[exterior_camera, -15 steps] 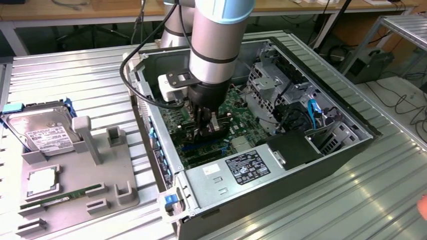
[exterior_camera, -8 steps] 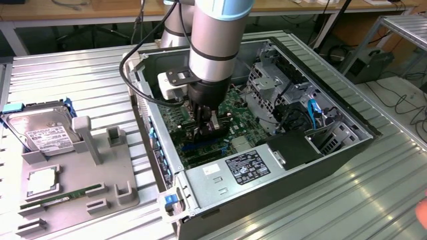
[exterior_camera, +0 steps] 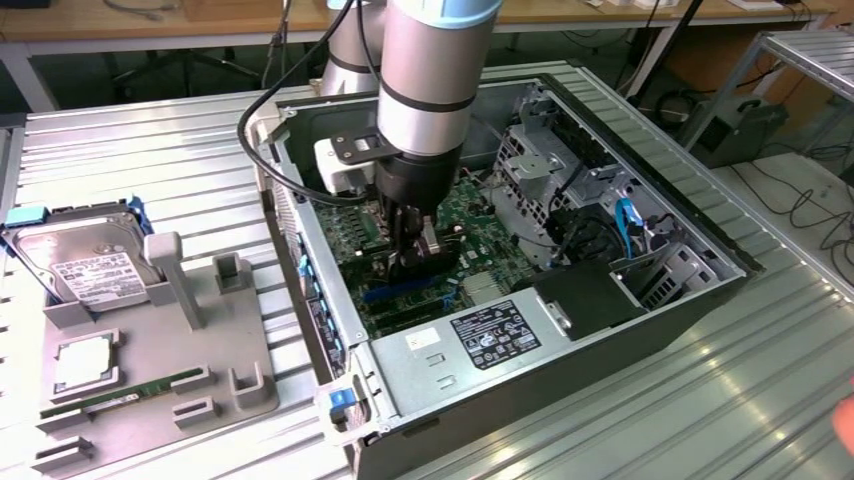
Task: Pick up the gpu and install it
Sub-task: 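Insert the gpu into the slot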
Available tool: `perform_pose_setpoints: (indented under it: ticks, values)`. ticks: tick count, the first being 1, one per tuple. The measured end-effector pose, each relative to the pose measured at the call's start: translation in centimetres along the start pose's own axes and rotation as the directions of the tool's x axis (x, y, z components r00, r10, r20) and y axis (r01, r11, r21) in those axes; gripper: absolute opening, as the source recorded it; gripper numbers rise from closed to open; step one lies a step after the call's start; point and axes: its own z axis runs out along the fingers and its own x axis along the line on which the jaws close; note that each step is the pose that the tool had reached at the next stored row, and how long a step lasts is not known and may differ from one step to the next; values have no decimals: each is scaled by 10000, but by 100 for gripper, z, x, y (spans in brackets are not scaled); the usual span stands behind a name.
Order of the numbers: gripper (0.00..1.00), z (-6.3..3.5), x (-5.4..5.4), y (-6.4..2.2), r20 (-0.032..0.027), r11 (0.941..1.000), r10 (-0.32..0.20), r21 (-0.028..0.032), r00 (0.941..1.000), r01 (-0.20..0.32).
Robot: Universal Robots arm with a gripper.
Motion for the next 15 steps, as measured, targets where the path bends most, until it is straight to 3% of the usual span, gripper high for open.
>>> perform_pose_setpoints:
  ticks: [15]
  values:
    - [26, 58, -6, 1, -6, 10000, 2, -3, 10000, -2]
